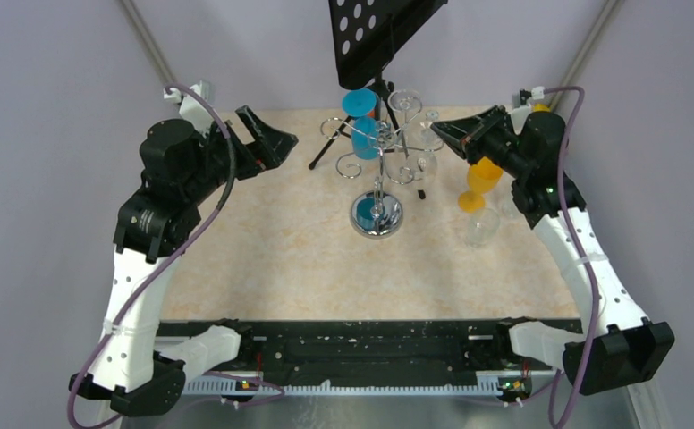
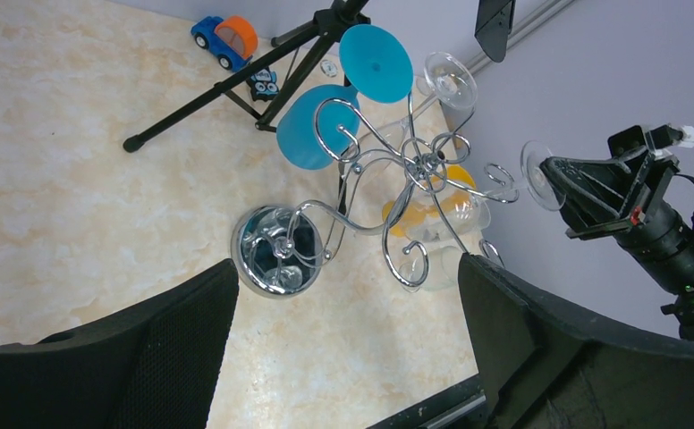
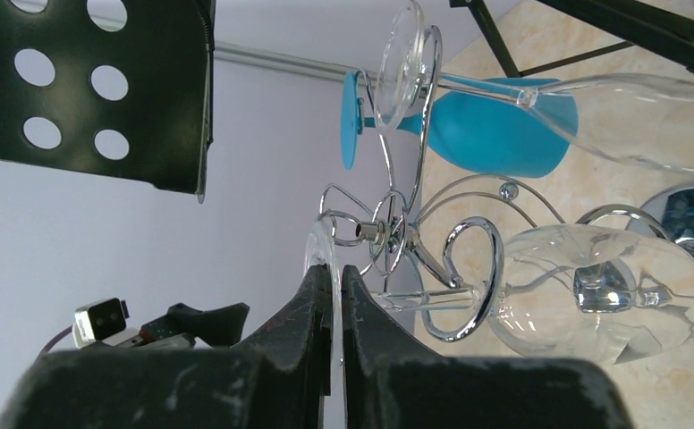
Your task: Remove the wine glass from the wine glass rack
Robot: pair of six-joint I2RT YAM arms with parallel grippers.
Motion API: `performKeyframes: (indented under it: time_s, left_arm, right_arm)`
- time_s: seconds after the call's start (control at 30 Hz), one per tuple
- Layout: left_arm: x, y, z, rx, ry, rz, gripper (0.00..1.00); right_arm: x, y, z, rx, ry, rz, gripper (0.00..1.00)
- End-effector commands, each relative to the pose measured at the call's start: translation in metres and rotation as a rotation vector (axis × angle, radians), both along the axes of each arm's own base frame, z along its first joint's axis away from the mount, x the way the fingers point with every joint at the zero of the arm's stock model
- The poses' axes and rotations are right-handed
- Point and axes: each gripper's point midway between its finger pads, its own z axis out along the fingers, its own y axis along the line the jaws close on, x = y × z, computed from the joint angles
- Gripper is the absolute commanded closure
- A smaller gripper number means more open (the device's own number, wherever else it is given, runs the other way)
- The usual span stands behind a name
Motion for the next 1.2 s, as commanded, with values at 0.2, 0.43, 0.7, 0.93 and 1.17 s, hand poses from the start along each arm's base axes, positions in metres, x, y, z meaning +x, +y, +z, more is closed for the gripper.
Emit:
performKeyframes:
  time_s: [0.2,0.43,0.7,0.93,1.17]
  left_arm:
    - [-0.007,0.006,0.010,-0.020,-0.032,0.020,0.04]
    - [-0.008,0.007,0.011,-0.020,-0.036,0.023,0.04]
    - [-0.024,-0.026,0.023,-0.032,-0.111,-0.213,0.06]
    - [-0.052,-0.065,0.031,-0.087,-0.177,-0.516,0.08]
    - [-0.068,-0.094,0.046,-0.091,-0.308,-0.663,0.07]
  right_arm:
    - [0.019,0.017,0.029,-0.004,-0.144,0.002,1.00]
    - [0.039,0.000,0.042,-0.038,-0.173,-0.128,1.00]
    - [0.050,-0.020,0.035,-0.088,-0.118,-0.255,1.00]
    - [0.027,-0.043,0.040,-0.122,-0.105,-0.345,1.00]
    - [-0.020,-0.053,0.049,-0.125,-0.102,-0.328,1.00]
